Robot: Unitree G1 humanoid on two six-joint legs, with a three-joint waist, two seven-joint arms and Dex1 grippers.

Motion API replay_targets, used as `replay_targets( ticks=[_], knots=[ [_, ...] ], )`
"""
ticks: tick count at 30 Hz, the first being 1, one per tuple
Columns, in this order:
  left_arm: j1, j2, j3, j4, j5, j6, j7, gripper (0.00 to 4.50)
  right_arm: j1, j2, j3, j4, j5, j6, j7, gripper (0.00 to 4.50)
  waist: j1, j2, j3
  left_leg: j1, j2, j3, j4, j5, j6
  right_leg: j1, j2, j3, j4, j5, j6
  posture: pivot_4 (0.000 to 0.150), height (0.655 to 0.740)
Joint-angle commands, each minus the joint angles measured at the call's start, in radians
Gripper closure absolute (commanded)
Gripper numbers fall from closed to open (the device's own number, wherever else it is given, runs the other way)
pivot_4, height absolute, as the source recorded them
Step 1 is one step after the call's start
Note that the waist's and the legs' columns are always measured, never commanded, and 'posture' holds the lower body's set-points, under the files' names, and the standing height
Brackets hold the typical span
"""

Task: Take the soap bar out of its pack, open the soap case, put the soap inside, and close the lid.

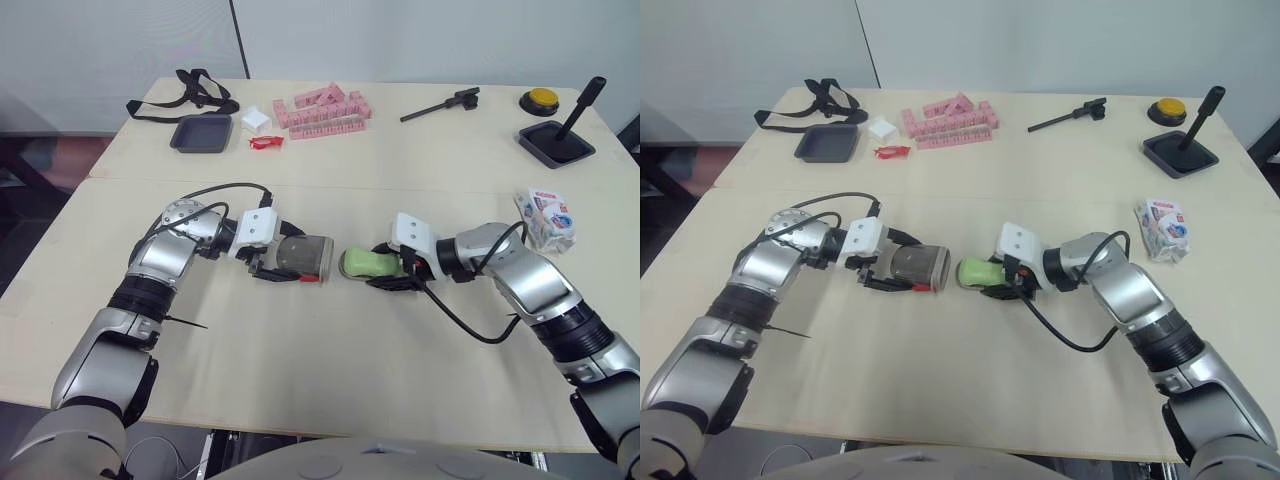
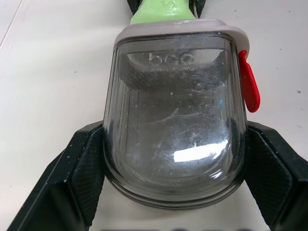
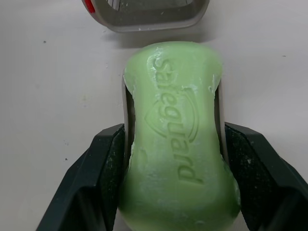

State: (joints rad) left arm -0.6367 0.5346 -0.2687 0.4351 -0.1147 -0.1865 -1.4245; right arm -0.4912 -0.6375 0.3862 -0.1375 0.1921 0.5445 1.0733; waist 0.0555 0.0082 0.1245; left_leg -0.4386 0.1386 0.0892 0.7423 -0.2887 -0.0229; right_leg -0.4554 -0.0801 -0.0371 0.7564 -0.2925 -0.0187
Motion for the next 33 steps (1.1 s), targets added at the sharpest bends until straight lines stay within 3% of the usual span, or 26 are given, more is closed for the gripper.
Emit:
replay_targets(
  ticks=[1,33],
  knots=[
    [-0.003,0.005,0.018,-0.021,-0.015,-0.007,0.003,1.01,-0.036,-0.026,-0.01,-0.067,0.007,0.026,0.032,1.95,0.0,0.0,0.0,0.0,0.0,0.0,0.0,0.0,0.0,0.0,0.0,0.0,0.0,0.0,0.0,0.15,0.7109],
    [0.005,-0.122,0.0,-0.124,-0.023,0.071,0.084,1.01,-0.204,-0.016,0.072,-0.171,-0.038,0.276,0.007,1.95,0.0,0.0,0.0,-0.001,0.001,0.001,0.0,0.0,0.0,-0.001,0.0,0.0,0.0,0.0,0.0,0.15,0.7109]
  ],
)
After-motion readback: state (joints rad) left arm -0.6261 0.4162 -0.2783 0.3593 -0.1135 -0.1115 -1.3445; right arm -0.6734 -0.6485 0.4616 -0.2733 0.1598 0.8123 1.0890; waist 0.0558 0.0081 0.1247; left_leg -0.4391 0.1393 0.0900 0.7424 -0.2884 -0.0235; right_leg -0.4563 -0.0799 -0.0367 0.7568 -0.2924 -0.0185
